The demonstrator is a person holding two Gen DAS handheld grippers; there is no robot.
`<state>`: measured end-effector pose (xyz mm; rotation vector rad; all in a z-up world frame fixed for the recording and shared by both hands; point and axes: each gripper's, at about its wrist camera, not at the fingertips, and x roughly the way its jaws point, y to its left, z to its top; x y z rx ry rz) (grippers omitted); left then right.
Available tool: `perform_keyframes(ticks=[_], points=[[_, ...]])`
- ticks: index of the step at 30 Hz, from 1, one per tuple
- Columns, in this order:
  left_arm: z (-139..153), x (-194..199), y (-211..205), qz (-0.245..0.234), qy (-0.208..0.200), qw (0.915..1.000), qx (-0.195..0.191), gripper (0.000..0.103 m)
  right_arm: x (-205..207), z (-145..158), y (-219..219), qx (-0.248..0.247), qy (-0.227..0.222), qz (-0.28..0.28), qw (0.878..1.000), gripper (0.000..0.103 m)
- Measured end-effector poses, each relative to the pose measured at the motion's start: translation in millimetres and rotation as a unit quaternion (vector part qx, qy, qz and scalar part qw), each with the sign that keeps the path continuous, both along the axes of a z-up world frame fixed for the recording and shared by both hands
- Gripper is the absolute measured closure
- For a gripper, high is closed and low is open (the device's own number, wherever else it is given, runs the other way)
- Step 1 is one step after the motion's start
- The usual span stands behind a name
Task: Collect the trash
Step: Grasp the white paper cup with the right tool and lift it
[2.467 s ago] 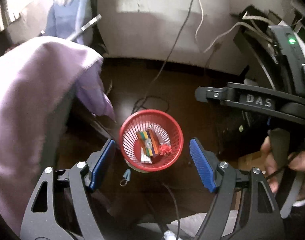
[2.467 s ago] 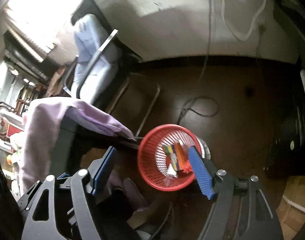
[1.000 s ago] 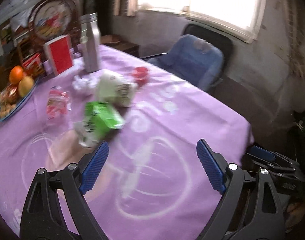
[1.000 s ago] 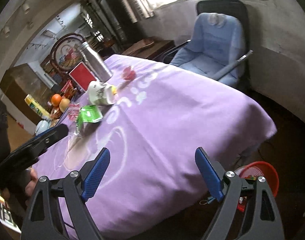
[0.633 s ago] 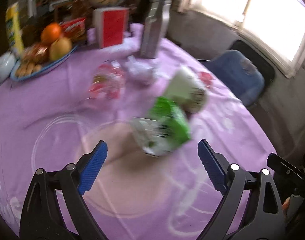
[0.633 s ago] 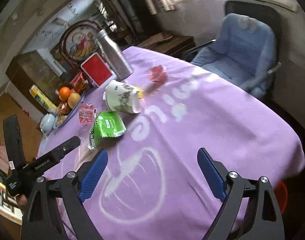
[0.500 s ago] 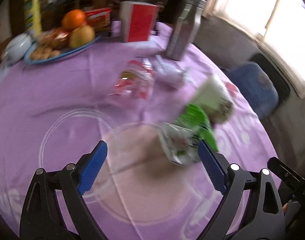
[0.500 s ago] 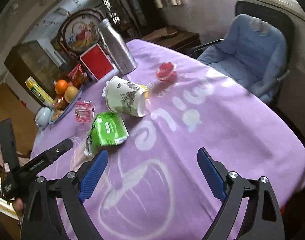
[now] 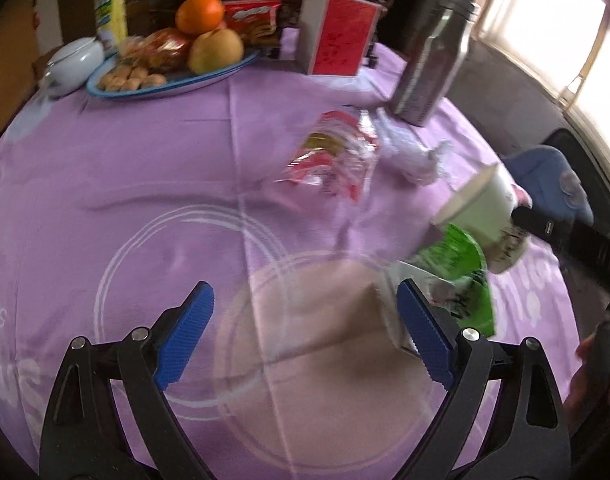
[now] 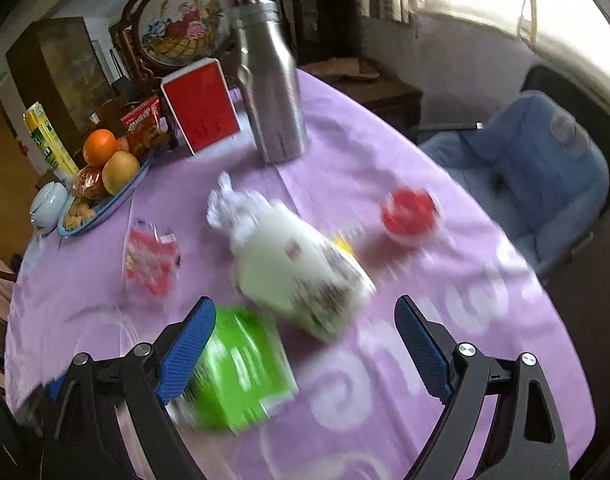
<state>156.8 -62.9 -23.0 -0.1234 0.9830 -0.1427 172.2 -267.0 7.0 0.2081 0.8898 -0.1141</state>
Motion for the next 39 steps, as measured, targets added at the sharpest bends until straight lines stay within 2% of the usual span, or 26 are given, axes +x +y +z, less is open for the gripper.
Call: perform_keyframes(ticks=[5, 8, 12, 14, 18, 21, 30, 35, 37, 39], points=[[-6, 7, 5, 0.002, 0.018, 0.9998, -0.009, 0.013, 33, 7, 23, -0.067, -0.008, -0.014, 0.998, 0.013], [-7, 6, 2, -0.003, 0.018, 0.9998, -0.004, 0.013, 50, 1, 33, -0.121, 0.002, -0.029, 0.992, 0.014], [-7, 4, -4, -0.013, 0.014, 0.9998, 0.006, 0.013, 56, -9, 32, -0.156, 0.03, -0.035, 0.987, 0.016], [-9, 4, -6, -0.016, 0.016, 0.9997, 0.006, 0.013, 47, -9, 25, -0.151, 0.033, -0.036, 0.987, 0.017], [-9, 0, -11, -0.029, 0.018, 0.9994, 0.006, 0.013, 21, -6, 7, -0.147, 0.033, -0.034, 0.988, 0.03], [-7, -4, -16, -0.04, 0.01, 0.9991, 0.012, 0.013, 2, -8, -10, -0.119, 0.044, -0.037, 0.991, 0.036], [-2, -17, -30, -0.067, -0.011, 0.9972, 0.031, 0.012, -50, -20, -36, -0.118, 0.056, -0.055, 0.99, 0.037], [-3, -19, -33, -0.073, -0.012, 0.9966, 0.037, 0.012, -42, -27, -34, -0.135, 0.054, -0.056, 0.988, 0.039], [-3, -19, -33, -0.074, -0.013, 0.9965, 0.036, 0.012, -34, -33, -30, -0.149, 0.063, -0.055, 0.985, 0.054], [-4, -18, -33, -0.076, -0.01, 0.9965, 0.034, 0.012, -29, -40, -29, -0.144, 0.074, -0.053, 0.985, 0.088]])
